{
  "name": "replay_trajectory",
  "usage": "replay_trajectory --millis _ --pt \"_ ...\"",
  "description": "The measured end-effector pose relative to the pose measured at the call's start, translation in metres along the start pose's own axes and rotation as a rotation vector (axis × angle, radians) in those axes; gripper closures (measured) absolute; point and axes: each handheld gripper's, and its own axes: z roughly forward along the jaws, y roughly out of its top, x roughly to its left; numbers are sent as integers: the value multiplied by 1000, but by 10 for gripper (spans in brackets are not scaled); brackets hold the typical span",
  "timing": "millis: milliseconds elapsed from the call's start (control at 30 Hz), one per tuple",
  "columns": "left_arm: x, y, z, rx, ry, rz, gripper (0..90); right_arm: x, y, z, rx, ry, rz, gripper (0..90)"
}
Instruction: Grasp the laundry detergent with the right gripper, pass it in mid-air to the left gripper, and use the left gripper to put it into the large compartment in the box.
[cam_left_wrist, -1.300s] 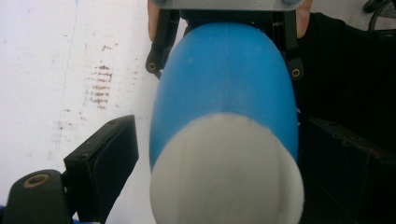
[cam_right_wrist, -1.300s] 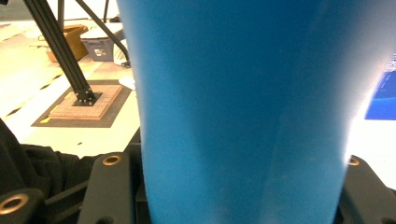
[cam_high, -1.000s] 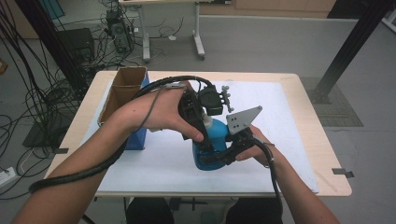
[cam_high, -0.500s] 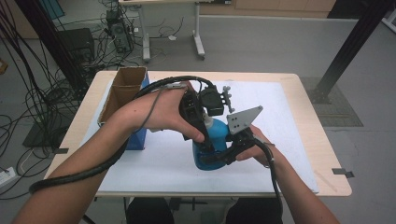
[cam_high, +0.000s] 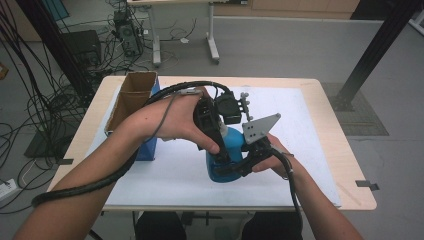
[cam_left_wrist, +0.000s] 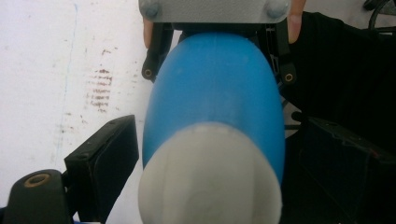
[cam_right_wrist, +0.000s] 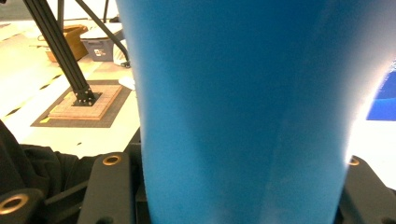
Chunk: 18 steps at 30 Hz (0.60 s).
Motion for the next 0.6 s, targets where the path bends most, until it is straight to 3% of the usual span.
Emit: replay_trajectory --millis 600 --pt "-1 2 3 32 15 34 238 0 0 1 -2 2 -4 436"
